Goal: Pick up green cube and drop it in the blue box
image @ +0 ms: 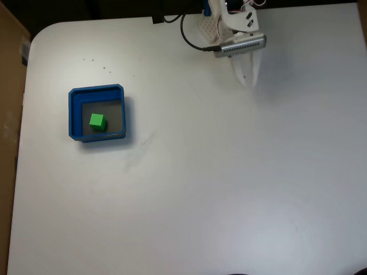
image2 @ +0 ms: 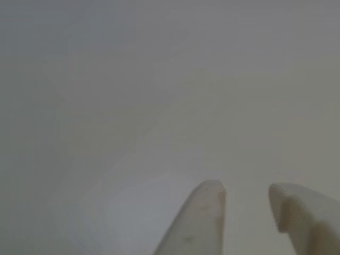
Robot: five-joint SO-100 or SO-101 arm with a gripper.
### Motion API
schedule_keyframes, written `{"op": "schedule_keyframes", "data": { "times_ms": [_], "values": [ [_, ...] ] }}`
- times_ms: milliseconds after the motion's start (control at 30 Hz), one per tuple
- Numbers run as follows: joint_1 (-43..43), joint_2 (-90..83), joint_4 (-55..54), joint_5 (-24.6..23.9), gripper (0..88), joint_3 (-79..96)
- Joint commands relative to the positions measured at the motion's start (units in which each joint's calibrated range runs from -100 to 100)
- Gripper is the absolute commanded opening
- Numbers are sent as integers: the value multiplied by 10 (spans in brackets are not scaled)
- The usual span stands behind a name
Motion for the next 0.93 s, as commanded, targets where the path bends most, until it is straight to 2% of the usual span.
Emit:
{"op": "schedule_keyframes", "data": {
  "times_ms": [0, 900],
  "values": [
    [24, -3, -11, -1, 22, 3],
    [21, -3, -11, -1, 23, 4]
  ]
}}
